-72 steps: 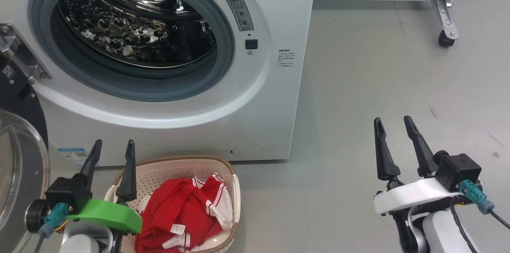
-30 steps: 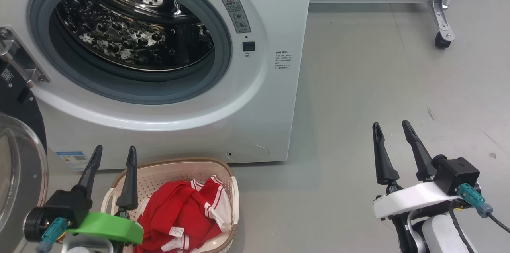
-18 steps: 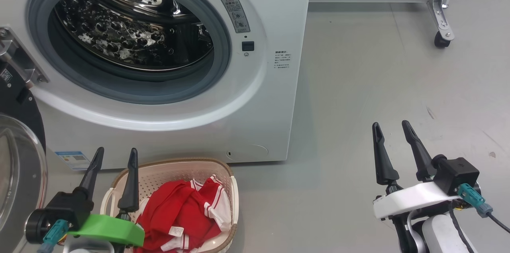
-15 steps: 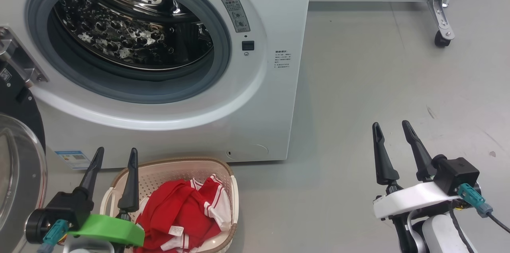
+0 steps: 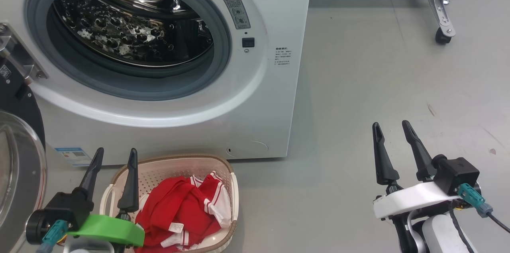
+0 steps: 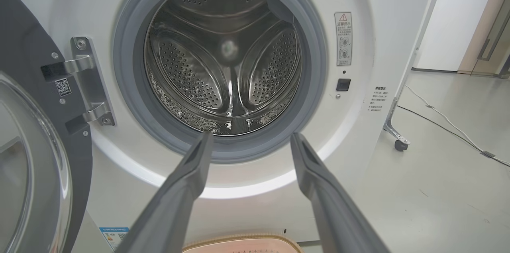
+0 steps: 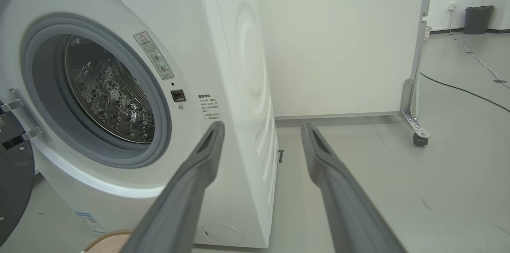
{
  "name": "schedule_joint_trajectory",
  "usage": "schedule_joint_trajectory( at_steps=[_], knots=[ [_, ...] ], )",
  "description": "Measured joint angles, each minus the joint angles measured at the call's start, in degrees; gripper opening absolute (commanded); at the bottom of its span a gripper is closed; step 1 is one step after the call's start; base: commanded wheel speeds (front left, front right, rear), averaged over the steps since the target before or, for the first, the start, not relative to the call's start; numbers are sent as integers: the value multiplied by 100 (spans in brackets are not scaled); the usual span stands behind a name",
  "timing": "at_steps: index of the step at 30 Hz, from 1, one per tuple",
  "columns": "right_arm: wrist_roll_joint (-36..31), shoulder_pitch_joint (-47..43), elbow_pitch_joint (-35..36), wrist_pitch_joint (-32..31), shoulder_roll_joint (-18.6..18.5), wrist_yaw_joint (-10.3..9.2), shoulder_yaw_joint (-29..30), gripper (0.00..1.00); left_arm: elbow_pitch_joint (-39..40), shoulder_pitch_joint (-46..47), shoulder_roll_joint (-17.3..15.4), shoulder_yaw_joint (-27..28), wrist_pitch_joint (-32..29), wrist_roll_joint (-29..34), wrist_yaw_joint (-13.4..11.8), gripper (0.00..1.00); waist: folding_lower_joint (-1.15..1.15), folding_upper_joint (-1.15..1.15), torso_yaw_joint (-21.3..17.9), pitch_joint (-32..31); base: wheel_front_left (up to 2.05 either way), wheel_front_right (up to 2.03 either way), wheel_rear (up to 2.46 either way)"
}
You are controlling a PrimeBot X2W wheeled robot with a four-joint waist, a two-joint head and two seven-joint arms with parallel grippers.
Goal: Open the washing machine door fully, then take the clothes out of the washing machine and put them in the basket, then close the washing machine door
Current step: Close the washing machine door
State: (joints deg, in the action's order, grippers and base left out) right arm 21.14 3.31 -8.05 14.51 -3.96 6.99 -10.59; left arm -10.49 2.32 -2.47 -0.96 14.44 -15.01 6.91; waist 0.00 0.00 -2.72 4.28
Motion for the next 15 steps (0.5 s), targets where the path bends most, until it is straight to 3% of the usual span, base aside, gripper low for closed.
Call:
schedule_joint_trajectory(
  at_steps=[15],
  knots=[
    [0,2,-4,0,5,0,5,100,-3,0,4,2,0,-1,-2,100,0,0,0,-6,-86,86,0]
  ],
)
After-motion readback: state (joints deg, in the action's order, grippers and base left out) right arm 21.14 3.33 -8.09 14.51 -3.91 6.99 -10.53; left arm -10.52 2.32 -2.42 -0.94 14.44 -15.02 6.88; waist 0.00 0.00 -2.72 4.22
